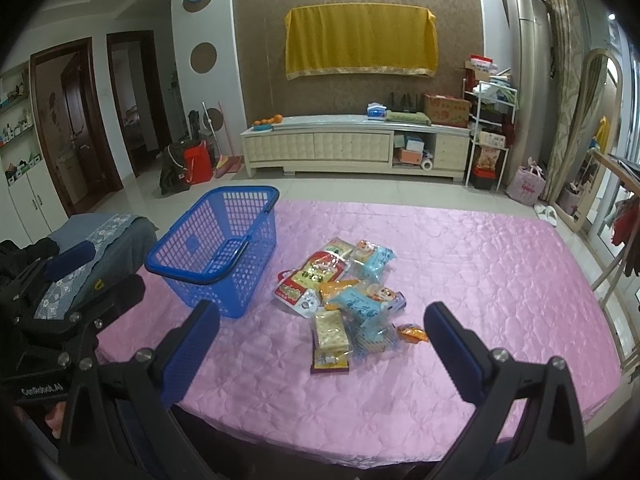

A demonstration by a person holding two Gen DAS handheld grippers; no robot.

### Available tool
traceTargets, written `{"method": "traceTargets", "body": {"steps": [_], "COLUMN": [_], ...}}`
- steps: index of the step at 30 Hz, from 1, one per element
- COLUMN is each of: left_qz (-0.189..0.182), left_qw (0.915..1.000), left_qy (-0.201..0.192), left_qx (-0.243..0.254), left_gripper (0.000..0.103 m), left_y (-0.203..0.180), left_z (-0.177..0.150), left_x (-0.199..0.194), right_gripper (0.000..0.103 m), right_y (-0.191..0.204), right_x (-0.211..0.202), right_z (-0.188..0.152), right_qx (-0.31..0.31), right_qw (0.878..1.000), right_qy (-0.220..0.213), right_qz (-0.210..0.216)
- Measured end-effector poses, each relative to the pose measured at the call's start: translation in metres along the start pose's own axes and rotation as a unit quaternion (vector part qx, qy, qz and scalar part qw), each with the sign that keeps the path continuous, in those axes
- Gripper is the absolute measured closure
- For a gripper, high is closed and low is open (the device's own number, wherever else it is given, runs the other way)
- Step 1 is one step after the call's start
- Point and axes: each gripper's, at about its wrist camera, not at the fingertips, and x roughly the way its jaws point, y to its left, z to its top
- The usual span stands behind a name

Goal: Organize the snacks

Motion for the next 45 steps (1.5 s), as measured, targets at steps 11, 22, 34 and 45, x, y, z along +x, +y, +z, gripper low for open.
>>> {"method": "traceTargets", "body": {"steps": [11,22,34,45], "left_qz": [-0.005,-0.018,-0.066,-0.12], "left_qw": [1.0,0.9998,0.9953,0.9807], "left_qy": [-0.001,0.006,0.064,0.136], "left_qx": [0.0,0.004,0.031,0.073], "left_gripper": [0.0,0.0,0.0,0.0], "left_y": [0.0,-0.005,-0.033,-0.071], "left_z": [0.0,0.01,0.023,0.028], "left_x": [-0.001,0.009,0.057,0.125], "right_gripper": [0.0,0.0,0.0,0.0], "right_y": [0.0,-0.008,-0.059,-0.104], "right_x": [0.001,0.001,0.031,0.069], "right_z": [0.0,0.007,0.013,0.005], "right_qx": [0.001,-0.013,0.005,0.039], "right_qw": [1.0,1.0,0.999,0.997], "right_qy": [0.001,-0.003,0.032,0.068], "right_qz": [0.002,0.0,0.003,-0.025]}}
